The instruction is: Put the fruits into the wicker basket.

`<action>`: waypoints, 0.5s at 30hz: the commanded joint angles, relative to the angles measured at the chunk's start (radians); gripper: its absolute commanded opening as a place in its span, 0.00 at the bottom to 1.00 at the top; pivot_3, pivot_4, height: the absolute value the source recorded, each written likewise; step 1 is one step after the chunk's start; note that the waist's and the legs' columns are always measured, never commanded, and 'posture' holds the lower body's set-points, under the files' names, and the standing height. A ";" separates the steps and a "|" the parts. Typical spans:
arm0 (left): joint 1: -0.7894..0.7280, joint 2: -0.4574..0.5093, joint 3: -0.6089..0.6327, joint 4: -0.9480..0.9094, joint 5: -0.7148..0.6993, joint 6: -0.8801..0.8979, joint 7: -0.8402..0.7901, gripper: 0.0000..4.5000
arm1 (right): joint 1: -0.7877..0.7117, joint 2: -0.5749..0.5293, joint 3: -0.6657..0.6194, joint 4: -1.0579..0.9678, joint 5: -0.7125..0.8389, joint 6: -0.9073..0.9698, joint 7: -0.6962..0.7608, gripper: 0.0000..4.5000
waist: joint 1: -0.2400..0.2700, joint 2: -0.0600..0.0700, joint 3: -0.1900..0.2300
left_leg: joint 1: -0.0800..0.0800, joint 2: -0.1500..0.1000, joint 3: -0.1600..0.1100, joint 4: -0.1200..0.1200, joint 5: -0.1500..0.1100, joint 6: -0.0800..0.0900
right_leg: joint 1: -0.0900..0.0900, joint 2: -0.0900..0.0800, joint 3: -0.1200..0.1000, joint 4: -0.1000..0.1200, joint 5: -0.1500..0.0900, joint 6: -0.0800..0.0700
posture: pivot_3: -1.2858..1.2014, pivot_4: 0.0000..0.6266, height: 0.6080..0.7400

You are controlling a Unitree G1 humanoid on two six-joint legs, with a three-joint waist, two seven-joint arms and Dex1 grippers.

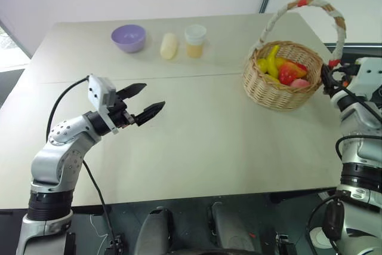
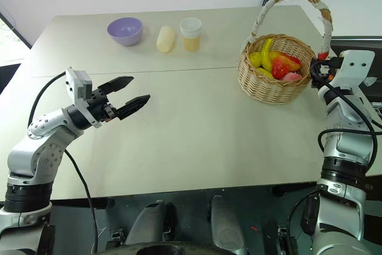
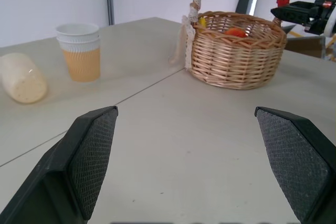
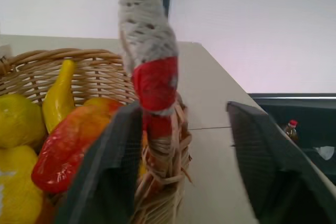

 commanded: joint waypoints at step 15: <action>0.146 0.024 0.126 0.169 0.130 -0.101 0.102 1.00 | 0.399 -0.095 0.153 -0.574 0.231 0.162 0.410 0.88 | 0.013 0.000 0.000 | 0.003 0.002 0.000 0.000 0.000 0.001 | 0.001 0.001 0.000 -0.001 0.000 0.000 | 0.52 0.24 1.00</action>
